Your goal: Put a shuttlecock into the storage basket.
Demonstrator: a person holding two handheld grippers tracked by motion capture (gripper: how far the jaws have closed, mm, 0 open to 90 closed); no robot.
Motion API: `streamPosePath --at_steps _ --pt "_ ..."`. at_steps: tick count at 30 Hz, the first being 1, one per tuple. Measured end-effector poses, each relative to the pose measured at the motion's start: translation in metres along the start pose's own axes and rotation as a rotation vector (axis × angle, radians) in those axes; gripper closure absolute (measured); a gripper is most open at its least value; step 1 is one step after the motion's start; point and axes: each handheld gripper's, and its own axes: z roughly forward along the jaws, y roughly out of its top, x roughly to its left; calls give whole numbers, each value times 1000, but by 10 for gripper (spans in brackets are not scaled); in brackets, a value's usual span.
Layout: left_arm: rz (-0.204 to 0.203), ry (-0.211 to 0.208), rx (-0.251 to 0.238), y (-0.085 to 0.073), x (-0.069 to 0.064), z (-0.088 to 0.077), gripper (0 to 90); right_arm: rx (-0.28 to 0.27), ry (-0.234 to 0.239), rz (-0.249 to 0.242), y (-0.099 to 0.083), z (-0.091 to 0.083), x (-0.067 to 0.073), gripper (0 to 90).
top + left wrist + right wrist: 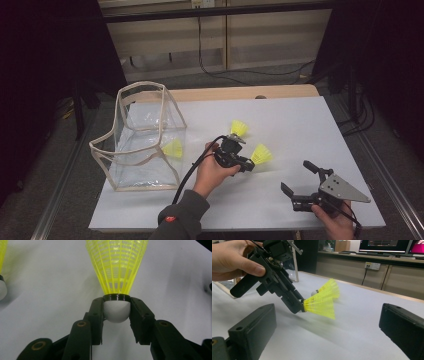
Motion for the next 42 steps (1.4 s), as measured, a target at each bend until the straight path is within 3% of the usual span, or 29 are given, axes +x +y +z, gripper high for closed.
streamPosePath --at_steps 17,42 --pt "-51 24 25 4 1 -26 647 6 -5 1 -1 1 -1 11" --pt "-63 15 49 19 -5 -57 647 6 1 -3 -1 1 0 11"
